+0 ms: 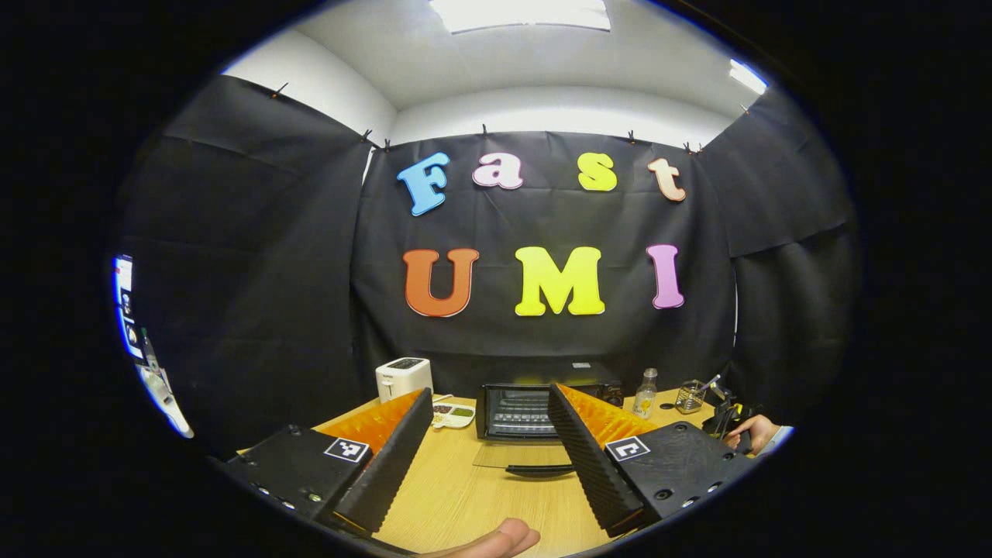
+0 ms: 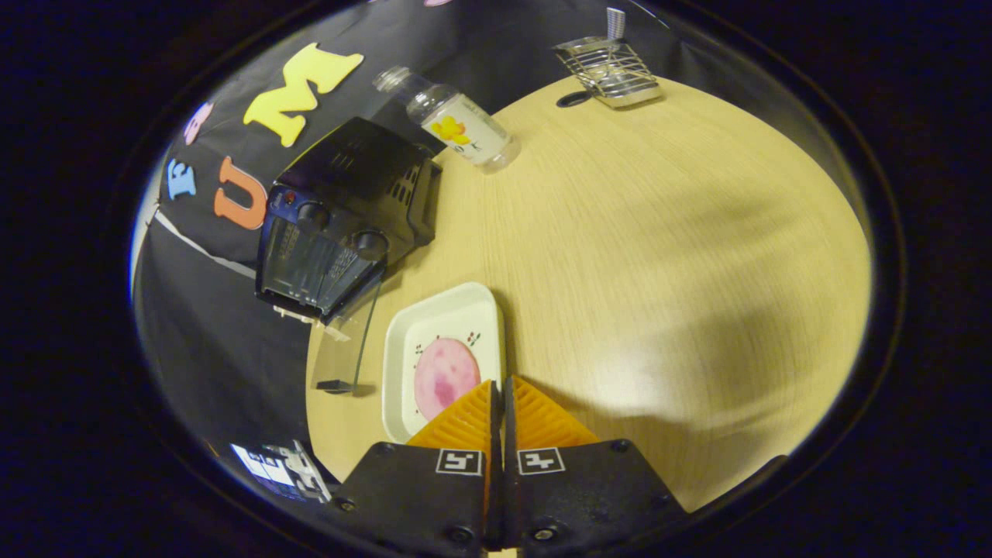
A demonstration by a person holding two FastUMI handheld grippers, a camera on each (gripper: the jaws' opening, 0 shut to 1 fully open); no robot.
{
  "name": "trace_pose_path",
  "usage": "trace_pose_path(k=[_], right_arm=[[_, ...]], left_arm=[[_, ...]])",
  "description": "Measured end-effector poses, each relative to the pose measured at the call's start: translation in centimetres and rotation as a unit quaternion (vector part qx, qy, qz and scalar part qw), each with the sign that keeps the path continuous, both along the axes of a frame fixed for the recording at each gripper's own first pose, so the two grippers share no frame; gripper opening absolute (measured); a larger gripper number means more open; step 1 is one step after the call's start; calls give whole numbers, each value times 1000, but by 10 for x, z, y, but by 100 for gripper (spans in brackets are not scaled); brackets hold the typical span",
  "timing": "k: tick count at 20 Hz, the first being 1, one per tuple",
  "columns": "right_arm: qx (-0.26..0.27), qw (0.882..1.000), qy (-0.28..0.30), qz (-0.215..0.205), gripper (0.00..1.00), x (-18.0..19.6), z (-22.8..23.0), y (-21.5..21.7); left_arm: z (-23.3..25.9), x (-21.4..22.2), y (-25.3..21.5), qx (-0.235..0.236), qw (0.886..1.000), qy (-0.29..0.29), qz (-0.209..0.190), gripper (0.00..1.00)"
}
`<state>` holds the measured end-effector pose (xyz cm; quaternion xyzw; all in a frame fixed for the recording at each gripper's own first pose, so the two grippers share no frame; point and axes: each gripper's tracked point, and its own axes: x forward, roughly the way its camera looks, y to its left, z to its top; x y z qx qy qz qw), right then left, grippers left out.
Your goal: Open the electric oven with the left hand, put the food in, and close the electric oven.
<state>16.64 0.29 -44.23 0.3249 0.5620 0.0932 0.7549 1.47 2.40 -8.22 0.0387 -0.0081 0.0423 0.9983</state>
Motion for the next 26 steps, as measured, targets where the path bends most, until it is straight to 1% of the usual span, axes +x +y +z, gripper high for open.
trace_pose_path(k=[3,6,9,12,14,19,21,24,26], right_arm=[[25,999,6,-31,4,-7,7,-7],[30,998,-7,-52,4,-18,34,-24],[21,998,-25,-60,4,-22,63,-32],[8,998,-44,-54,4,-24,89,-28],[7,998,-55,-42,4,-25,104,-13],[29,997,-69,-27,4,-27,134,40],[33,997,-71,-17,4,-22,138,65],[51,997,-64,-11,4,-16,139,114],[53,996,-67,-8,4,-7,134,146]], left_arm=[[-7,-5,5,3,1000,5,-1,95],[-10,-13,7,-2,1000,5,-6,95],[-16,-13,12,-3,1000,10,-6,95],[-22,-17,14,-3,1000,14,-10,95],[-26,-19,19,3,1000,14,-9,95],[-37,-24,32,6,1000,17,-3,95],[-41,-24,40,4,1000,19,0,95],[-45,-18,57,-1,1000,25,12,95],[-45,-10,65,-4,999,27,20,95]])
